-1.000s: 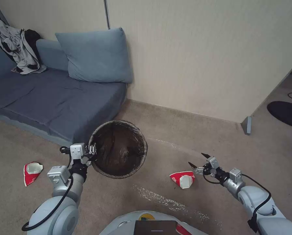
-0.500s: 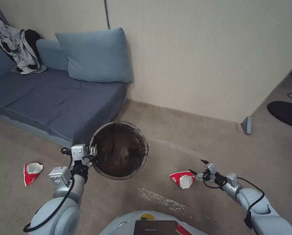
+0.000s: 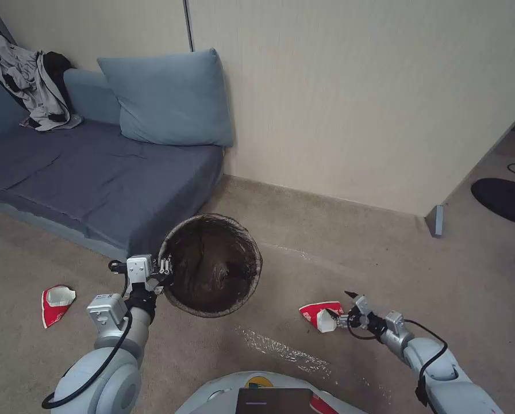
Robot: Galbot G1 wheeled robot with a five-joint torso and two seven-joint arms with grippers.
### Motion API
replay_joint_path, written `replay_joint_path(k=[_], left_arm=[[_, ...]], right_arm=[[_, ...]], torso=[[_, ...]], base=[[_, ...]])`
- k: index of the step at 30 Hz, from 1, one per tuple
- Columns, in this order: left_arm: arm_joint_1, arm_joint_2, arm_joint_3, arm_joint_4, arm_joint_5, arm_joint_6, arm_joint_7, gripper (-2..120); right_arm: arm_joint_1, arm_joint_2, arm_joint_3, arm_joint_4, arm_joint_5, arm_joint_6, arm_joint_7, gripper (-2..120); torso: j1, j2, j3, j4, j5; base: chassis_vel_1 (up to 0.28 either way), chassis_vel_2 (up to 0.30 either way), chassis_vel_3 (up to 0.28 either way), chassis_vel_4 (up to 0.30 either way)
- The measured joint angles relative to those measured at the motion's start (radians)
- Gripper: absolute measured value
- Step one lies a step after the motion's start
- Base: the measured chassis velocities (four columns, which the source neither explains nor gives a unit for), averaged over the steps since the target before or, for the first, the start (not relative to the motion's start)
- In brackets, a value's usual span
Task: Pick up the trash bin, then pick up the garbage from the floor and place it into the trash bin.
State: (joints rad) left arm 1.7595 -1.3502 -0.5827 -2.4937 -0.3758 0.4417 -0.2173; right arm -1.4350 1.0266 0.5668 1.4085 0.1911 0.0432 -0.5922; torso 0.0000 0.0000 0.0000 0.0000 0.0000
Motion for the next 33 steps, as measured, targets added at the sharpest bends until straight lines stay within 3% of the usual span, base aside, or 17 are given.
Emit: replay_joint_path(k=[33], left_arm=[[-0.016,0.015,0.006,0.026,-0.006,0.0,0.002,6]], right_arm=[[0.082,0.071,-0.067,-0.121,-0.06,0.003,0.0,100]], torso=[[0.0,0.0,0.0,0.0,0.0]], base=[[0.0,0.0,0.0,0.0]])
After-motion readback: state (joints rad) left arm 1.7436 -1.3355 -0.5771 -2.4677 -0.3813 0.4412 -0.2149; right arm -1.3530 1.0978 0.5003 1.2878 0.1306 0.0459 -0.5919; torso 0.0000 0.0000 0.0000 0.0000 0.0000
